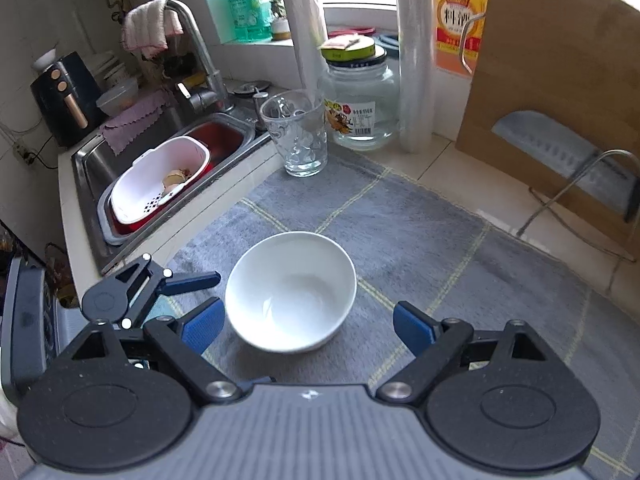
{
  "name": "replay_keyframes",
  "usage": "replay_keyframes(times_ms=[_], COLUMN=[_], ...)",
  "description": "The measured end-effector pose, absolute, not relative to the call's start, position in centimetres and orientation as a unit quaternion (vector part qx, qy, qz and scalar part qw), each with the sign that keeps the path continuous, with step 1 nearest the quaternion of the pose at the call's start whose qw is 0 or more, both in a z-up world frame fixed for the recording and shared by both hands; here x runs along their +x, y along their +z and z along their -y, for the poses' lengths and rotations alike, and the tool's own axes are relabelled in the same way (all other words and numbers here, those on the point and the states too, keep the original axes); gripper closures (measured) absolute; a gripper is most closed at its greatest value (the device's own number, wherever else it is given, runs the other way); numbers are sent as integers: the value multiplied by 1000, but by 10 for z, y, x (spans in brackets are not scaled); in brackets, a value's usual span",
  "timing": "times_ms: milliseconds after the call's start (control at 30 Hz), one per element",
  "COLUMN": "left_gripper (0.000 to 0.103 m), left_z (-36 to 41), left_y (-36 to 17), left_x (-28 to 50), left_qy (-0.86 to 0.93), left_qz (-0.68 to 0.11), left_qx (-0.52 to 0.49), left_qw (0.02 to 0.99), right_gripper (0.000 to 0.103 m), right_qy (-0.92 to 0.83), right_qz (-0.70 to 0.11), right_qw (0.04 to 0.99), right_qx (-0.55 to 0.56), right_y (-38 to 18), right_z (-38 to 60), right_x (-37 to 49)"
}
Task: Organize plates and bowls
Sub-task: 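Grasp the rim of another plain white bowl with the right tool, then lift the plain white bowl and carry it over the bowl stack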
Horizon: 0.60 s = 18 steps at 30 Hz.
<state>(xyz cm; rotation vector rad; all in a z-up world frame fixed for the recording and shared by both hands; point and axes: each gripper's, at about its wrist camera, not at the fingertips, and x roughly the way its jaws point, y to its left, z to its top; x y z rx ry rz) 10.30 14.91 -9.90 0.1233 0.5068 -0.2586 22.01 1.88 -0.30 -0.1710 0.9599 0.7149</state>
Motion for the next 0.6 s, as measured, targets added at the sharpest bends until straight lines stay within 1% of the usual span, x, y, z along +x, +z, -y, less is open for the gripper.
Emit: replay_keyframes(times_ms=[333, 533, 600], left_gripper=[5, 8, 8], left_z=[-154, -155, -156], left_y=[-103, -104, -104], left_x=[117, 119, 120], left_qy=[-149, -153, -154], left_qz=[-247, -246, -246], left_qx=[37, 30, 30], left_qw=[957, 957, 956], right_gripper=[16, 24, 30], right_qy=[332, 330, 330], right_qz=[-482, -493, -497], right_qw=[805, 799, 796], right_qx=[-93, -101, -103], right_y=[-29, -42, -46], right_z=[-44, -56, -59], right_x=[249, 260, 263])
